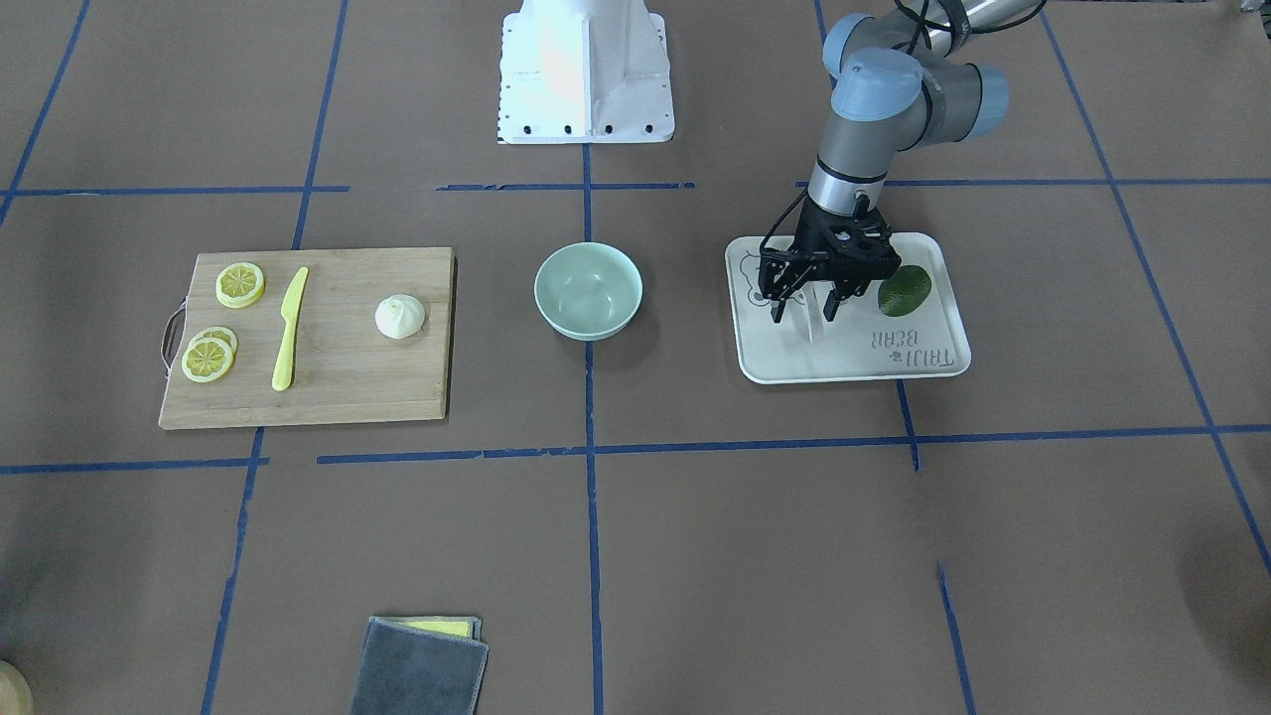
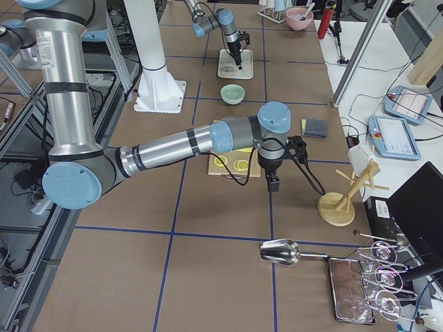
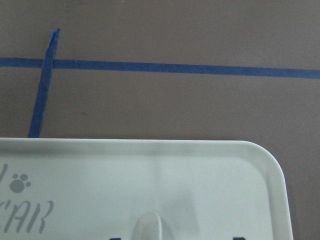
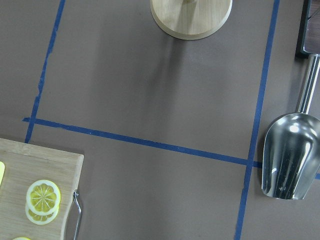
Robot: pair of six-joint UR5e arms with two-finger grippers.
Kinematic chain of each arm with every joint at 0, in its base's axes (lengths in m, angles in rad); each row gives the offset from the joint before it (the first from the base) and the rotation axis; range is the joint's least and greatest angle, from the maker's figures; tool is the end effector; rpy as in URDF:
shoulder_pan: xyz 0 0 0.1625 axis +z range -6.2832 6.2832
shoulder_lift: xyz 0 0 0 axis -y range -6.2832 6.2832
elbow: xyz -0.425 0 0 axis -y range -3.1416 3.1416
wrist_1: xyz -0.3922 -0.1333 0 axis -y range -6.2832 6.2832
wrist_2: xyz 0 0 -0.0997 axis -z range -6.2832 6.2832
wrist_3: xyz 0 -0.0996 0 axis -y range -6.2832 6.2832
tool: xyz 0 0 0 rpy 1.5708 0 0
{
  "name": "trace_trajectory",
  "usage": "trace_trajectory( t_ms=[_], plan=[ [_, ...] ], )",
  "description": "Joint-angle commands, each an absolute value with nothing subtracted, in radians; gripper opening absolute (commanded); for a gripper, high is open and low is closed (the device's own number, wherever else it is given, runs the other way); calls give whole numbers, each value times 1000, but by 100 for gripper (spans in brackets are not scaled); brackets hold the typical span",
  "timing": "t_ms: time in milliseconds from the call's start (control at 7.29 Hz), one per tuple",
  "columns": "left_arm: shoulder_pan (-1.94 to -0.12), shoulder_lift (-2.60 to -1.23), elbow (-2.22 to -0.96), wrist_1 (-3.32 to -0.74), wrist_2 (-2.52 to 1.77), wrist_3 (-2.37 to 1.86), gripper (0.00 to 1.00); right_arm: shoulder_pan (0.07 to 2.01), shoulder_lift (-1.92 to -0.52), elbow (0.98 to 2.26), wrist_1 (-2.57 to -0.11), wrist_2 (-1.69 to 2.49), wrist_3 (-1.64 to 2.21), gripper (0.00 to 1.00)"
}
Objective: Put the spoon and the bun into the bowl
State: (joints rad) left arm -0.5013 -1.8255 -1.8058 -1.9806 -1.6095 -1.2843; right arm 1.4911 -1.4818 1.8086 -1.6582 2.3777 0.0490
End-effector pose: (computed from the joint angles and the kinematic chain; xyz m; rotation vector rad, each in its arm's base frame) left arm 0.4579 -0.3986 0.3731 0.3124 0.8456 -0.1827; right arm 0.0196 -0.5256 0.5032 0.1742 -0.8161 -0.1255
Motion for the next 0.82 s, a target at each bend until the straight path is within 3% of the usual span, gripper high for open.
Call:
trace_trajectory(
  t_ms=[0,685],
  plan=[
    [-500,-1821,-1804,-1980,-1608,-1287,70,1491,-1482,1809,-1658,2378,49,100],
    [-497,-1799,-1799,-1982,-1609,-1287,70,1491,-1482,1807,-1657,2376,51,100]
  ],
)
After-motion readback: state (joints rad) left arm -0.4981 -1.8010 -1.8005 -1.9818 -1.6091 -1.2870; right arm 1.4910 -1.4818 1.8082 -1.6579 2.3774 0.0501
